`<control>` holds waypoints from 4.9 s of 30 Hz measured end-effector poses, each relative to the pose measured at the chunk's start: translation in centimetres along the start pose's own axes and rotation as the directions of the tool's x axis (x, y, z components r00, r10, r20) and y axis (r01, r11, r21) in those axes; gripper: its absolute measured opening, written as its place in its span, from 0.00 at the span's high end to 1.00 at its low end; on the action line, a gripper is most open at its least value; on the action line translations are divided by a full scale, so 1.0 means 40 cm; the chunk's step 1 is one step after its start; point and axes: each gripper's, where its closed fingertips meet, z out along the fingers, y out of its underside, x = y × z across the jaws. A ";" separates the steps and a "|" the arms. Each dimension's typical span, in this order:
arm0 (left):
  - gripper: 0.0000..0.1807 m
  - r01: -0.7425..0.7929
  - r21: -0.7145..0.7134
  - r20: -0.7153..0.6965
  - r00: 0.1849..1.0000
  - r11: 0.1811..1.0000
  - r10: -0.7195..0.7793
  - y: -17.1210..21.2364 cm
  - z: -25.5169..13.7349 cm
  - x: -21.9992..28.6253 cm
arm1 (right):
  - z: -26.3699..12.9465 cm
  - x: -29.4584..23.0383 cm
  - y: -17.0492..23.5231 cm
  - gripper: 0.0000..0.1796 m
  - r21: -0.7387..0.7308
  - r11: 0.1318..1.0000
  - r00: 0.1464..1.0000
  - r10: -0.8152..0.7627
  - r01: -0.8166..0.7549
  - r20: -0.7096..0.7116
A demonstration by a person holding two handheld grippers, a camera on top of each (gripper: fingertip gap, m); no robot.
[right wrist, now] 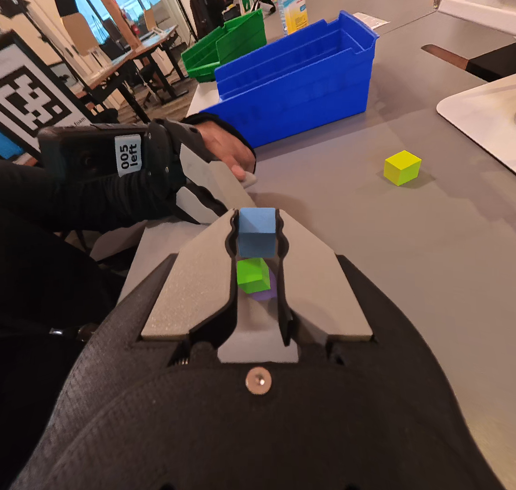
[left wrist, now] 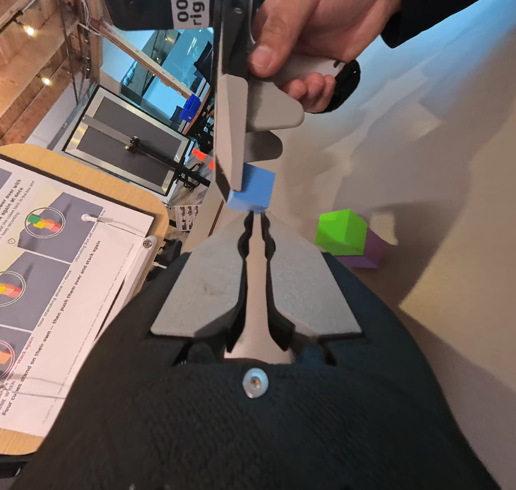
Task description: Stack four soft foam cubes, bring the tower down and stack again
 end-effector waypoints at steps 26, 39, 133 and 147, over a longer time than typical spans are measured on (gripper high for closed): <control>0.97 0.247 -0.271 0.045 0.969 0.930 -0.244 0.204 -0.007 -0.060 | 0.044 -0.056 0.094 0.87 0.008 0.971 0.963 -0.237 0.238 0.130; 0.96 0.265 -0.319 0.067 0.964 0.910 -0.258 0.233 -0.007 -0.062 | 0.034 -0.039 0.095 0.87 0.101 0.959 0.964 -0.267 0.265 0.007; 0.83 -0.093 0.004 0.119 0.989 0.996 0.092 0.012 0.014 -0.072 | -0.013 0.001 0.005 0.67 0.308 0.938 0.985 0.128 -0.158 0.116; 0.83 -0.157 0.066 0.150 0.978 0.985 0.146 -0.069 -0.010 -0.034 | 0.010 -0.045 -0.008 0.86 0.284 0.959 0.999 -0.032 0.023 0.026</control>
